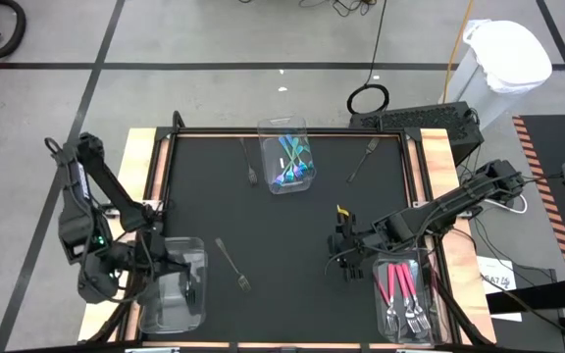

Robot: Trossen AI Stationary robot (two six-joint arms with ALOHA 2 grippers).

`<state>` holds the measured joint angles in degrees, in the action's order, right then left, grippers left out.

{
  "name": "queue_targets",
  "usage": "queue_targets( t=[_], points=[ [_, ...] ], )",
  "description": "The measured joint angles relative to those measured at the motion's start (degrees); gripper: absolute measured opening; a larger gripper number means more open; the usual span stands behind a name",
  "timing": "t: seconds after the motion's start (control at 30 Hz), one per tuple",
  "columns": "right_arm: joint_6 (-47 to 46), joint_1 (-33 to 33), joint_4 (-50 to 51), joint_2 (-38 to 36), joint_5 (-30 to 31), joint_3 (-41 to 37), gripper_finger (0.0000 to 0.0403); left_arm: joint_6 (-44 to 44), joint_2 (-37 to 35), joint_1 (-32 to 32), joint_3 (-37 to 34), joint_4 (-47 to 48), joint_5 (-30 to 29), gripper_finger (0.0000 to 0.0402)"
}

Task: Sort silverware by color (type)
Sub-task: Put the black fork into the bottom left transparent bin

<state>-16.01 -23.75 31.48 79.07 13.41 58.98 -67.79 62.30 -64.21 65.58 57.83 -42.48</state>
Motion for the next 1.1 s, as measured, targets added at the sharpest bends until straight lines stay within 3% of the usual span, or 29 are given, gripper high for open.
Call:
queue_targets(
  t=[0.13,0.47,1.1],
  points=[
    [-0.02,0.00,0.00,0.00,0.02,0.00,0.0183,-5.41,0.02,-1.08,-4.91,-1.53,0.17,0.0002],
    [0.00,0.00,-0.54,0.00,0.02,0.02,0.0183,-8.44,-0.13,-2.99,-12.59,-8.14,1.75,0.0002],
    [2.44,0.00,-3.70,0.00,0.07,0.02,0.0183,-11.85,-0.15,-2.93,-21.03,-14.85,2.51,0.0002]
  ],
)
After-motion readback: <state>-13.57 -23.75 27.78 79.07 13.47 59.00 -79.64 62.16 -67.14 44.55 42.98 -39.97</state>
